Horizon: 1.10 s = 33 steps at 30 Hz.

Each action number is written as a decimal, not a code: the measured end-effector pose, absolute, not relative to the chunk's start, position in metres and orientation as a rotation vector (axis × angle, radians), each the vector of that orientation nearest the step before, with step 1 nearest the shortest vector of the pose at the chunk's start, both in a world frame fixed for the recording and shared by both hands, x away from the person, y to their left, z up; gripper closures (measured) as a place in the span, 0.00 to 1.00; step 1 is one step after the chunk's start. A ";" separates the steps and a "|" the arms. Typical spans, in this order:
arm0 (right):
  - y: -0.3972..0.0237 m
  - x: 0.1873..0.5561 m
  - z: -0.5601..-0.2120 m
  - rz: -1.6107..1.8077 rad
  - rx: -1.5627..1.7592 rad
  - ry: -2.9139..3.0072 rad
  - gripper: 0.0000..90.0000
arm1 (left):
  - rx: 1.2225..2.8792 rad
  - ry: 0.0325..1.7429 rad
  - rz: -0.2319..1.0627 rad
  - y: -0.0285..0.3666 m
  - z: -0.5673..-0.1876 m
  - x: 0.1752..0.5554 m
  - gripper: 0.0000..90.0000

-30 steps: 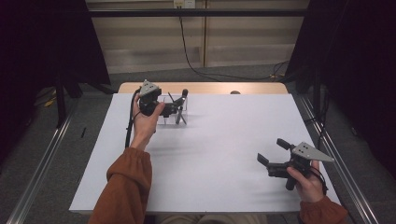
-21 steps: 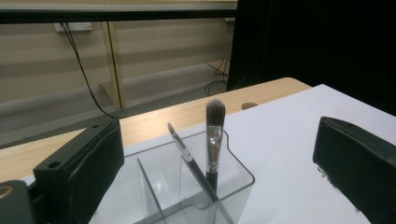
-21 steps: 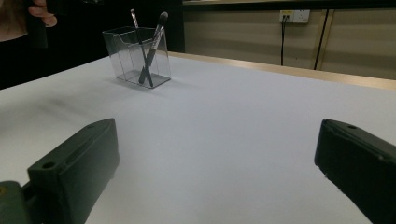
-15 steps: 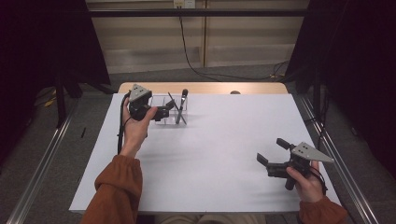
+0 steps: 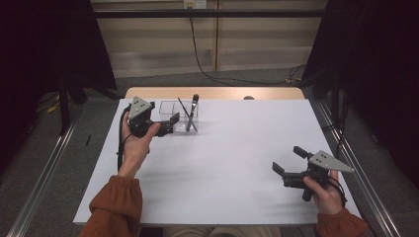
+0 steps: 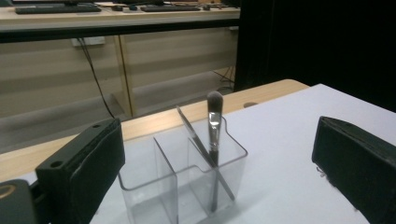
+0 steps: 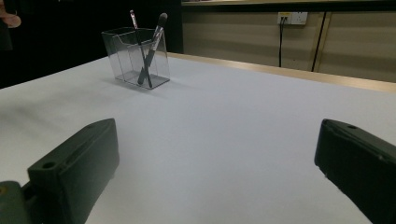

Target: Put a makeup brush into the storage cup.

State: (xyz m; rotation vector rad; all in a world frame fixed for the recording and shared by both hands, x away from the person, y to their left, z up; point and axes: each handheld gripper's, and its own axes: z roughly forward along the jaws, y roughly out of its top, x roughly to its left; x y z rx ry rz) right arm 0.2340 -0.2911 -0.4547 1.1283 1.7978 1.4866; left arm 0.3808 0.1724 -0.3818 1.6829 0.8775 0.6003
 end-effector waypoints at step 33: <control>-0.291 0.233 -0.454 1.485 1.127 1.790 0.00 | 1.663 0.875 0.615 0.225 -0.394 0.310 0.04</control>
